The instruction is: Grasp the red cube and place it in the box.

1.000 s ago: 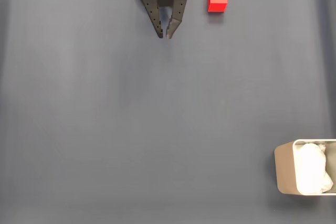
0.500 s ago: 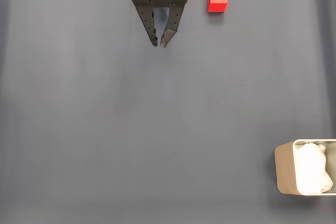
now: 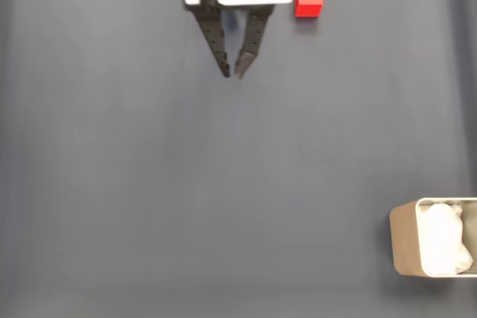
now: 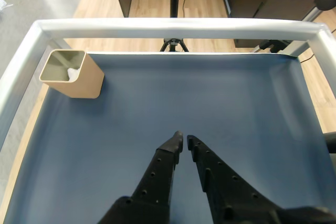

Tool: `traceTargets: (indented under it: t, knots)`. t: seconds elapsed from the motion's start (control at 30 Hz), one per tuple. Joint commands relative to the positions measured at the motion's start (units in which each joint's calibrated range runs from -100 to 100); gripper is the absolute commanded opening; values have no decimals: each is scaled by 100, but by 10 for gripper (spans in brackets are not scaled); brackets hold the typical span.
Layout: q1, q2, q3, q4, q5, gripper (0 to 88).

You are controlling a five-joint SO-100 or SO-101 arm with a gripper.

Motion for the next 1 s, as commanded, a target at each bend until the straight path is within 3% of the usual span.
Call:
traceTargets:
  t: [0.0,0.97]
  knots:
    - [-258,-175,111,-204,93,0]
    - [-2310,-522,1069,-352,73,0]
